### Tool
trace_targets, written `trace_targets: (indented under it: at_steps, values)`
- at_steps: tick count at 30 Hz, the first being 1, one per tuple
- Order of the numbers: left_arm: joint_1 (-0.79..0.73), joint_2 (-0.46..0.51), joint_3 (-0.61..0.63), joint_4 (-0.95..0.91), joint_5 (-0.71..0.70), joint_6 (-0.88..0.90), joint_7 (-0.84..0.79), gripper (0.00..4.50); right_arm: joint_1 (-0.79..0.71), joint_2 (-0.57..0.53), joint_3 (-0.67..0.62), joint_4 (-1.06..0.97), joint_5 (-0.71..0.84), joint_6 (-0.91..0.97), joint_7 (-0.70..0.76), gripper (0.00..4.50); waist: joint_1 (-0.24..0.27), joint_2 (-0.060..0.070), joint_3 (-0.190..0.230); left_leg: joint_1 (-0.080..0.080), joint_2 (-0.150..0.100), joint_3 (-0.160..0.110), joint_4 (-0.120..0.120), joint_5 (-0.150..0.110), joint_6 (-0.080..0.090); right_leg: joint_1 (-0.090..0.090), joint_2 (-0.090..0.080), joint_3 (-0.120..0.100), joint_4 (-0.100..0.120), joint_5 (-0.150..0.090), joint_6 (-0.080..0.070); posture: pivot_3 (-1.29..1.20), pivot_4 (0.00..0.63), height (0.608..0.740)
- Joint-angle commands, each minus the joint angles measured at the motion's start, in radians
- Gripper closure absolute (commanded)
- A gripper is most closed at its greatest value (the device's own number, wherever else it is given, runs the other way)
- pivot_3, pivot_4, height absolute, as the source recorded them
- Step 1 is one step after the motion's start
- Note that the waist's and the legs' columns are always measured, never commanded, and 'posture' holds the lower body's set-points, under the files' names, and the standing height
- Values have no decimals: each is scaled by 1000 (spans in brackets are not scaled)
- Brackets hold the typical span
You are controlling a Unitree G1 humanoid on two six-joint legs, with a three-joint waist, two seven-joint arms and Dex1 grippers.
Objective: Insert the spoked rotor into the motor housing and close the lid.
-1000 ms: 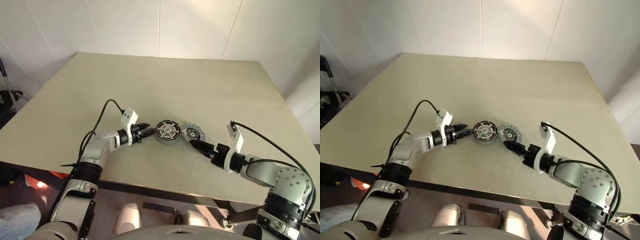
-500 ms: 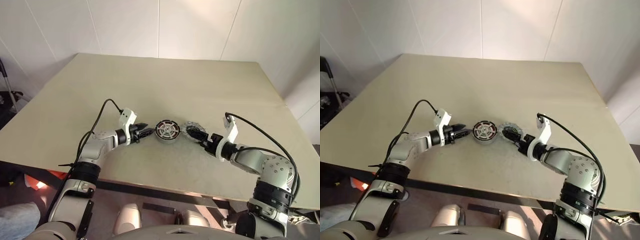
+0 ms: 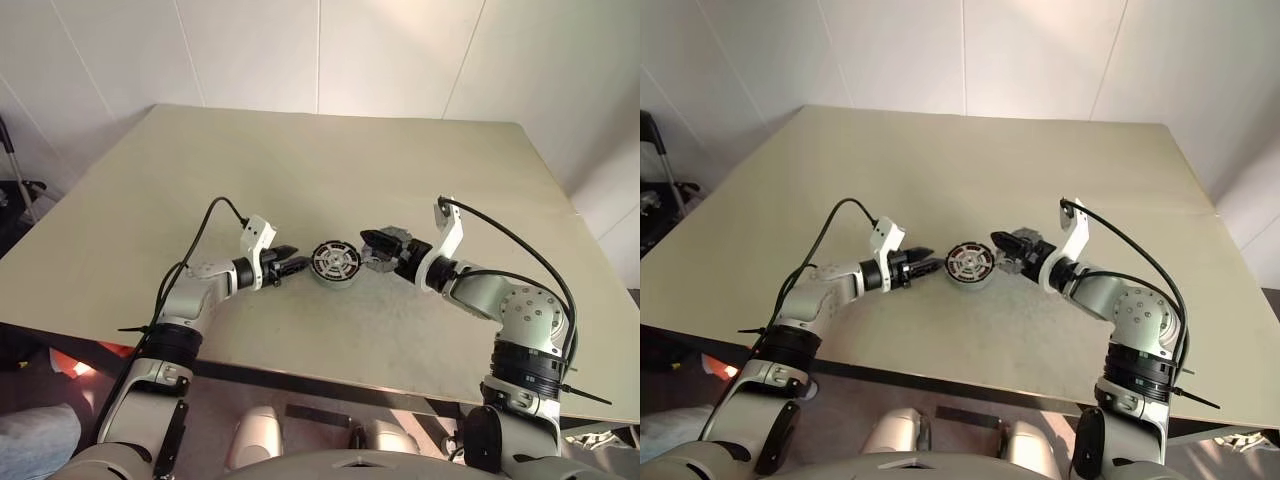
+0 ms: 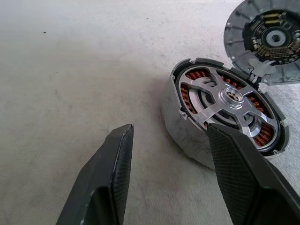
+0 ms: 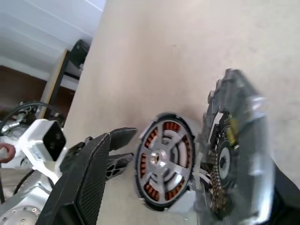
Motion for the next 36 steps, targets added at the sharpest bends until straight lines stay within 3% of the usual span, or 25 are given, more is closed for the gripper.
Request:
trace_targets:
  at_steps: [1, 14, 19, 26, 36]
  values:
    - [-3, 2, -7, -12, 12, -9, -2, 1860, -45, 13, 18, -69, 63, 18, -15, 60, 0, 0, 0, 0, 0, 0, 0, 0, 0, 0, 0, 0, 0, 0, 0, 0, 0, 740]
    - [-6, 4, 7, 7, 13, -22, 11, 1860, -74, 51, 153, -98, 48, 11, -41, 60, -1, 0, 0, 0, 0, 0, 0, 0, 0, 0, 0, 0, 0, 0, 0, 0, 0, 740]
    - [-1, 33, 43, 3, 1, -22, 15, 1860, -79, 13, 238, -139, -7, -45, 34, 60, -1, 0, 0, 0, 0, 0, -1, 0, 0, 0, 0, 0, 0, 0, 0, 0, 0, 740]
    - [6, 100, 99, -11, -22, -18, 4, 1860, -60, -157, 528, -116, -373, -429, 304, 60, -1, -1, 1, -1, 0, 0, -1, 0, 0, -1, 0, 0, -1, 0, 3, 0, 0, 740]
    - [4, 108, 110, -12, -17, -17, 14, 1860, -47, -139, 675, 142, -652, -717, 441, 60, -3, -3, 1, -2, 0, 0, 0, -1, 1, -1, 0, 0, 0, 3, -5, 0, 0, 740]
